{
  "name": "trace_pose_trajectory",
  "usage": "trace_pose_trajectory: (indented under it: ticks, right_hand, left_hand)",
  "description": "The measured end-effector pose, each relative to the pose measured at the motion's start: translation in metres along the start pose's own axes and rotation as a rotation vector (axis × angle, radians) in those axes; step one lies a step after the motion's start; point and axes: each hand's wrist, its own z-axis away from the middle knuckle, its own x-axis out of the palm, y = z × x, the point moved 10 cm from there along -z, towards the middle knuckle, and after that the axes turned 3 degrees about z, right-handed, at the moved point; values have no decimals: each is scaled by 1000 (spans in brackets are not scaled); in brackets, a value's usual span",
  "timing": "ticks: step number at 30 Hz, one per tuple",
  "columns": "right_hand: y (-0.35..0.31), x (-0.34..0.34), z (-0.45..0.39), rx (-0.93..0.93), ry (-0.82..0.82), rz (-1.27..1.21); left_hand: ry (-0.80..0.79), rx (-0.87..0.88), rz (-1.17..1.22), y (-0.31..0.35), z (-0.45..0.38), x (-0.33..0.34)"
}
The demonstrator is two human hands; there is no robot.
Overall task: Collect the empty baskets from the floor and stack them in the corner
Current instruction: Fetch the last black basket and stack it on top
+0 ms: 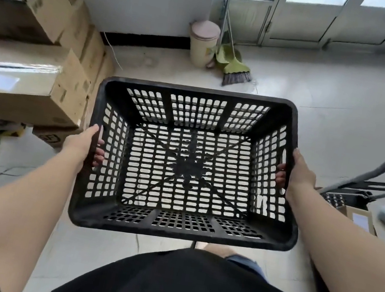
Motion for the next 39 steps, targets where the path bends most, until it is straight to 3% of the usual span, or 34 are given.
trace_pose_trajectory:
  ticks: [7, 16, 30, 39]
  right_hand:
    - [-82, 35, -92, 0, -9, 0]
    - [-168, 67, -201, 17, 96, -21]
    - [-294, 77, -363, 52, 388, -205]
    - [-370, 35, -502, 84, 450, -299]
  left_hand:
    - [-23, -9, -37, 79, -50, 91]
    - [-27, 53, -63, 192, -130, 223]
    - [-211, 186, -265, 409, -242, 510]
    - [-294, 222, -314, 485, -255, 716]
